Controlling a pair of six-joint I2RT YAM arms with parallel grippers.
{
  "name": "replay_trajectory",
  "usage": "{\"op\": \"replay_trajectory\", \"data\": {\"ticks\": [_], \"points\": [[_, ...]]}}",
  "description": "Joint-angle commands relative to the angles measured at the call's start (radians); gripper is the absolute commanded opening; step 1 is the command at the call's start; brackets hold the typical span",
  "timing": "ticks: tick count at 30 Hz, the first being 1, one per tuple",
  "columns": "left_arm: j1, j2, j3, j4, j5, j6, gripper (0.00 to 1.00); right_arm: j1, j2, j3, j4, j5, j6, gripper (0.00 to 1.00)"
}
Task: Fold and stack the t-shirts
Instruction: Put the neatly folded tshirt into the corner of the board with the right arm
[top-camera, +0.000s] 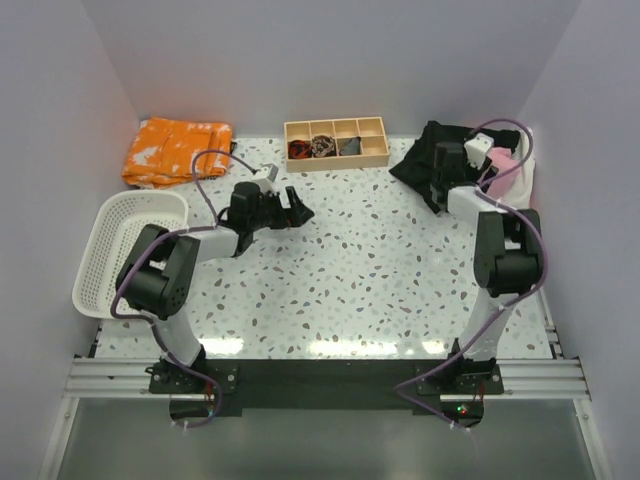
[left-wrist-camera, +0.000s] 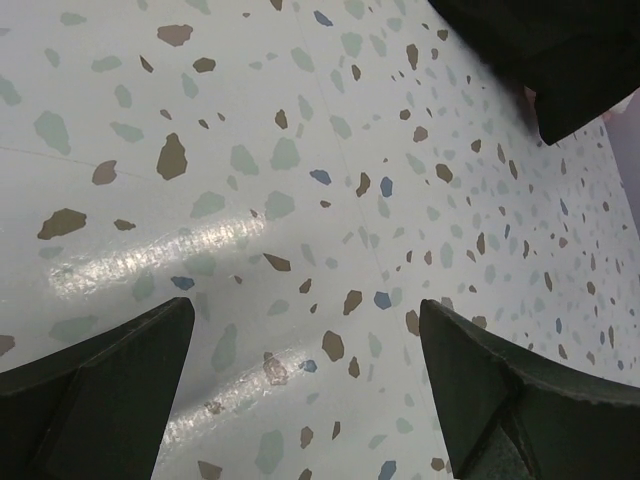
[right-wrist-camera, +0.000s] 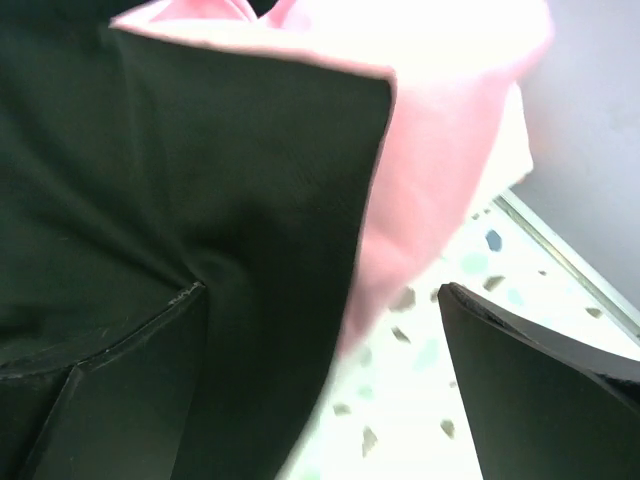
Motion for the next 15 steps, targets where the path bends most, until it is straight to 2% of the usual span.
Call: {"op": "replay_trajectory", "data": {"ticks": [1, 4, 5, 11, 15], "points": [[0.007, -0.100, 0.020, -0.057, -0.088, 0.099, 1.00, 0.017, -0.250, -0.124, 0.112, -0.059, 0.058, 0.99], [0.007, -0.140, 0.023, -0.098, -0.142, 0.133, 1.00, 0.023, -0.310, -0.150, 0.088, -0.096, 0.066, 0.99], [0.006, -0.148, 0.024, -0.109, -0.157, 0.137, 1.00, 0.025, -0.316, -0.141, 0.029, -0.102, 0.081, 0.99], [0.006, -0.211, 0.001, -0.126, -0.170, 0.128, 1.00, 0.025, -0.414, -0.176, -0.071, -0.194, 0.133, 0.99], [0.004, -0.286, -0.054, -0.158, -0.306, 0.096, 1.00, 0.032, -0.495, -0.228, -0.112, -0.386, 0.158, 0.99]]}}
